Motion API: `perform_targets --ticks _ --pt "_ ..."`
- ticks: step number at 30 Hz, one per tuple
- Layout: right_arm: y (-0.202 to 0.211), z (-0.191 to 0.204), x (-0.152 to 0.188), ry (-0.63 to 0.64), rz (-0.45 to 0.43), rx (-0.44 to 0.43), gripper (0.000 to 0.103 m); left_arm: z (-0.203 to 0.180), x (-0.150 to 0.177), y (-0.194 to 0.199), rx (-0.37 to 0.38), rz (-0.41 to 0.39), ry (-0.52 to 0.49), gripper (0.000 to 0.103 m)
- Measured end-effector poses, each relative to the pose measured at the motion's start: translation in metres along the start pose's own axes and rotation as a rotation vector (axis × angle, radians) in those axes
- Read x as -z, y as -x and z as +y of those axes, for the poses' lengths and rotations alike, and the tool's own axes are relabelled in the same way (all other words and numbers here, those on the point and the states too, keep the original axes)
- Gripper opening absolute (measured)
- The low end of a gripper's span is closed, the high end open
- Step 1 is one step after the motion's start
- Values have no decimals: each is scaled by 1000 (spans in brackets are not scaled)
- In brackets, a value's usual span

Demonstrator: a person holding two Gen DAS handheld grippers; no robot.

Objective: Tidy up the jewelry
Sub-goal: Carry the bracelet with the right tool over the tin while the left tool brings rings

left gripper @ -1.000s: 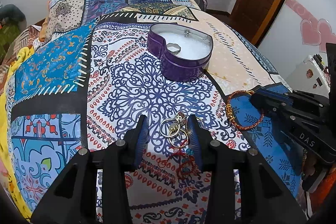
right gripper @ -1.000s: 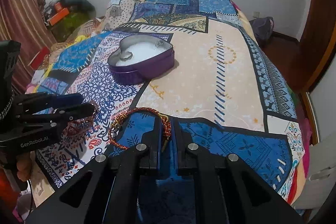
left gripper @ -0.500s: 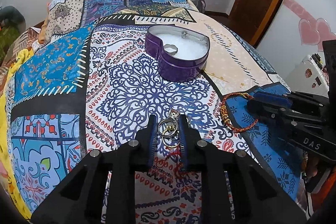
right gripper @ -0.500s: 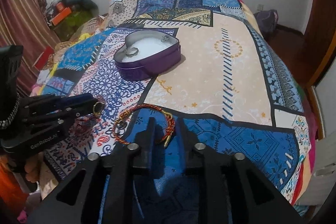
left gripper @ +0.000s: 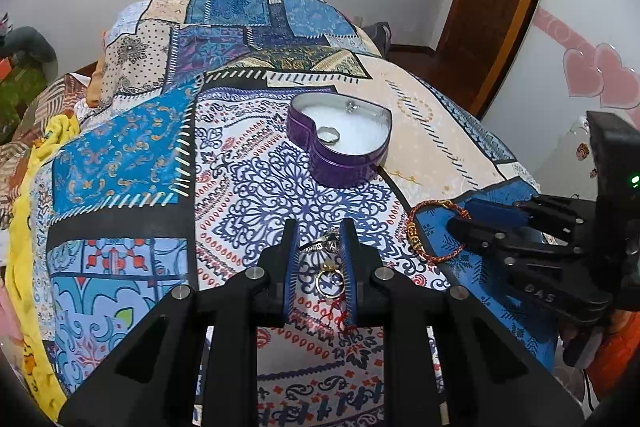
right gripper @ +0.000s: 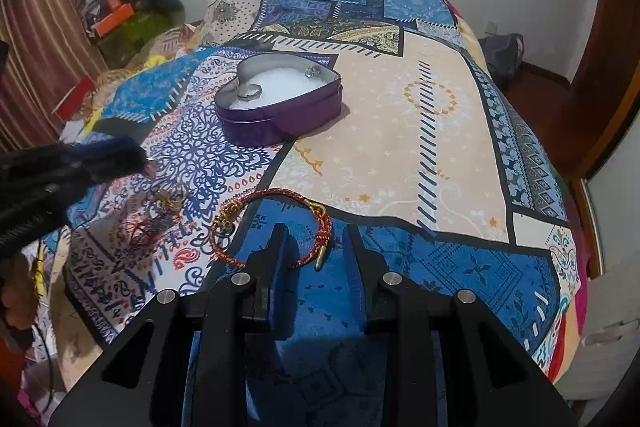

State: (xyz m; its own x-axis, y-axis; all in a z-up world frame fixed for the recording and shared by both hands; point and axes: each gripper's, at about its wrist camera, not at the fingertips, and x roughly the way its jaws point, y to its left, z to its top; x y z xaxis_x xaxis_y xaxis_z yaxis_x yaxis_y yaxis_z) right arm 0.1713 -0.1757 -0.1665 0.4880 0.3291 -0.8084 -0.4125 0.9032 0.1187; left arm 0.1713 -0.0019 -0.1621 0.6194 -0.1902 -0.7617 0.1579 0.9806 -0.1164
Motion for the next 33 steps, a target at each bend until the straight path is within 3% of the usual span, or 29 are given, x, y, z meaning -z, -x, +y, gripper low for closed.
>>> perform_targets --ticks 2,4,7,16,33 --pt "-2 1 -1 4 -4 5 24 2 0 1 -5 -3 5 19" --pt "-3 0 -2 -3 -9 1 13 4 0 3 -11 -3 6 19" --pt "-3 -4 -3 -21 -10 -12 8 6 1 5 -16 -5 7 19" --pt "12 -7 -10 -37 -52 -20 8 4 -4 13 -13 -31 3 19" --pt "32 -9 -55 -37 -184 -27 8 -6 -38 8 -1 -90 -31 19"
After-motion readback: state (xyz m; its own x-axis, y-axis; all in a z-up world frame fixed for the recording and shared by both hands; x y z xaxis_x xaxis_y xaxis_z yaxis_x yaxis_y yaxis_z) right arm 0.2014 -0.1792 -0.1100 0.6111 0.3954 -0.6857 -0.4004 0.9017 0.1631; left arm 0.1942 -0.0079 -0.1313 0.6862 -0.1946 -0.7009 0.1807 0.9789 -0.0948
